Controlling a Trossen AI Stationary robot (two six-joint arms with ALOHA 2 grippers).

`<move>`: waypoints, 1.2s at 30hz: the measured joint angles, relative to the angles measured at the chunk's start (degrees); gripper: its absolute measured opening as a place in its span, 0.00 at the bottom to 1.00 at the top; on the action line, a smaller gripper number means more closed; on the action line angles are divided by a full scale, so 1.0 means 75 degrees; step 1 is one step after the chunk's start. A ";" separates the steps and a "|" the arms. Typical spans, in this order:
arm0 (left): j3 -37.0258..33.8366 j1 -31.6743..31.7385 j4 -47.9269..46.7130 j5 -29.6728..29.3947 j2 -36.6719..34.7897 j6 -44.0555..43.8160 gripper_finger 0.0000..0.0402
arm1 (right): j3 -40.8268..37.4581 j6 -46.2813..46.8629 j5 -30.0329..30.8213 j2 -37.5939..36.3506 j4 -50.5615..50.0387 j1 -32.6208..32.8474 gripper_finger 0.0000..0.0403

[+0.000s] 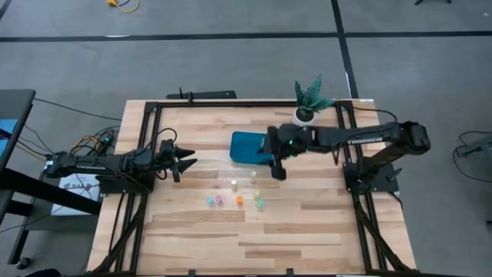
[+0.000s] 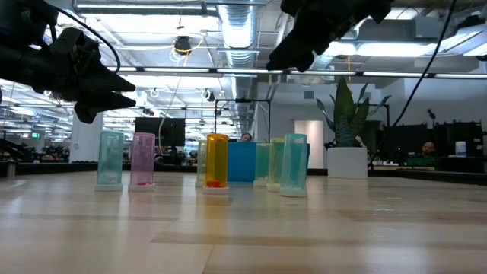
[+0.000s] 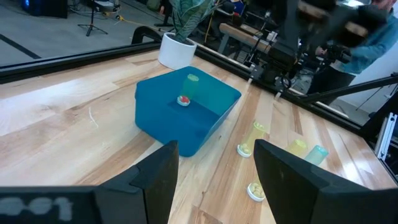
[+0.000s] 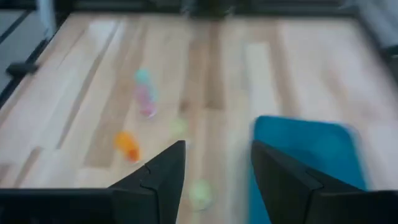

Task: Pick and place pill bottles into a basket
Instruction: Put the green medicine bottle into the blue bin

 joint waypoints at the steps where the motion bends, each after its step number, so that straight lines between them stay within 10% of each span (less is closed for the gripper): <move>1: -0.0001 0.0001 0.0001 0.0000 0.0000 0.0000 0.50 | 0.0000 0.0058 0.0002 0.0123 -0.0077 0.0113 0.45; 36: 0.0000 -0.0001 0.0001 0.0140 0.0000 -0.0001 0.50 | 0.0000 0.0388 -0.0387 0.2003 0.0632 -0.0055 0.45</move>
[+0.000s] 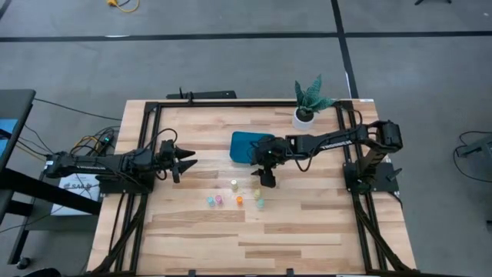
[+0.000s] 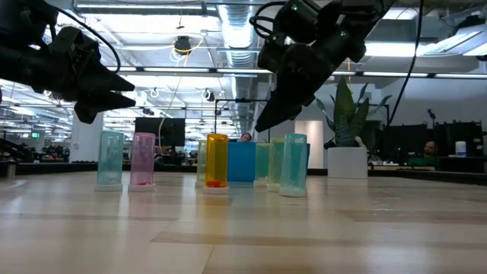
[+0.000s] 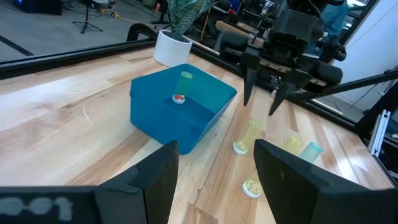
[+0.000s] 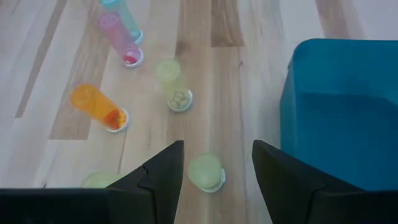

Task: Pick and place pill bottles into a basket
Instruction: Put the green medicine bottle into the blue bin

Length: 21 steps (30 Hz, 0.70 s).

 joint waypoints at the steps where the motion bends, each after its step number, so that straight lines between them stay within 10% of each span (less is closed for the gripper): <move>1: 0.0000 0.0000 -0.0001 0.0000 0.0000 0.0000 0.50 | 0.0000 -0.0003 -0.0005 0.0000 0.0000 0.0021 0.45; 21: 0.0000 0.0001 -0.0004 0.0009 0.0000 0.0000 0.50 | -0.0003 -0.0212 0.0016 0.0115 -0.0119 0.0072 0.45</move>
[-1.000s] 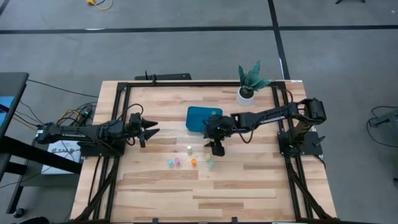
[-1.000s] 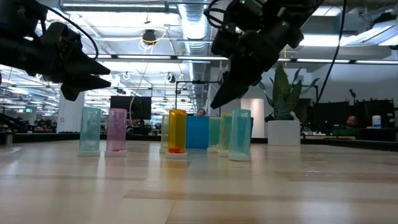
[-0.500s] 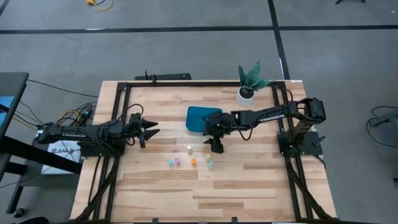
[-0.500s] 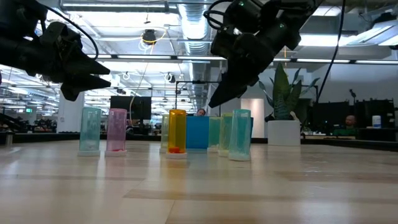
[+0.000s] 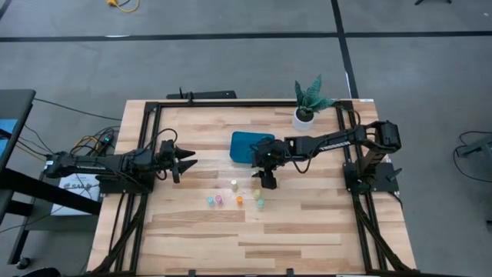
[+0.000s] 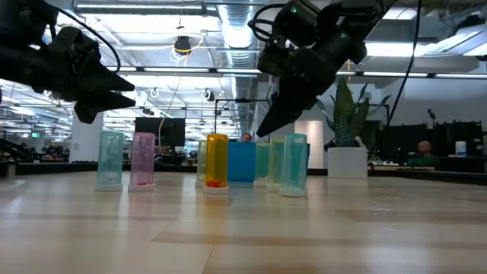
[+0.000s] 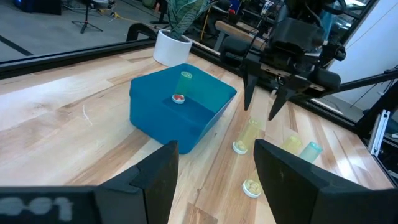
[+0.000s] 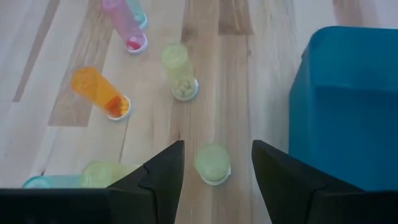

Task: Pick and place pill bottles into a basket
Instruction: Put the green medicine bottle into the blue bin

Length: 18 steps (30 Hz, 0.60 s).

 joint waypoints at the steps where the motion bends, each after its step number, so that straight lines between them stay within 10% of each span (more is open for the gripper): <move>1: 0.0000 -0.0003 0.0000 0.0000 0.0000 0.0000 0.50 | 0.0001 0.0003 -0.0003 0.0054 0.0021 -0.0001 0.45; 18: 0.0000 -0.0001 -0.0003 0.0026 0.0134 -0.0009 0.50 | 0.0000 0.0292 -0.0175 0.0730 0.0215 0.0059 0.40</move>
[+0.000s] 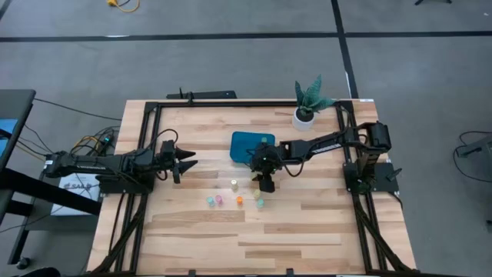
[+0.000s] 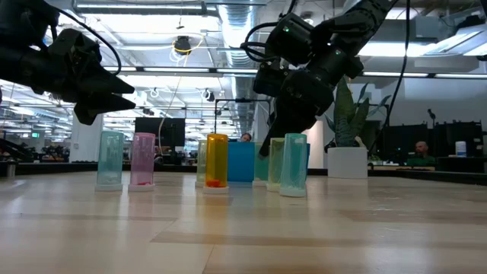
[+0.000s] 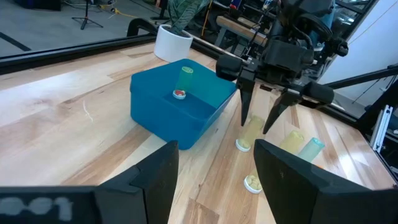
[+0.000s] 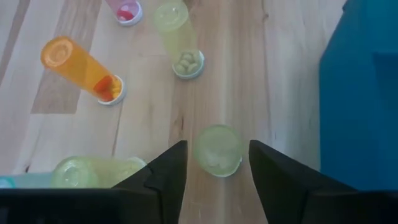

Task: Pick and place pill bottles into a basket
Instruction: Put the green medicine bottle into the blue bin

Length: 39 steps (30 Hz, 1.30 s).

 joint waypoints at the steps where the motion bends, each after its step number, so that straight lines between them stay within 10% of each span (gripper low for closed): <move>1: 0.0000 0.0001 0.0000 0.0000 0.0000 0.0003 0.50 | 0.0000 -0.0001 0.0000 0.0000 0.0003 0.0001 0.38; 11: -0.0001 -0.0001 0.0000 -0.0002 0.0000 0.0003 0.50 | 0.0127 -0.0013 -0.0015 -0.0009 -0.0094 -0.0060 0.21; 25: -0.0003 0.0000 0.0000 0.0000 0.0000 0.0003 0.50 | 0.2754 -0.1372 0.0061 -0.0012 -0.1802 -0.1365 0.24; 39: 0.0000 0.0000 0.0000 0.0000 0.0000 0.0063 0.50 | 0.2599 -0.1458 0.0127 0.0004 -0.1662 -0.2289 0.25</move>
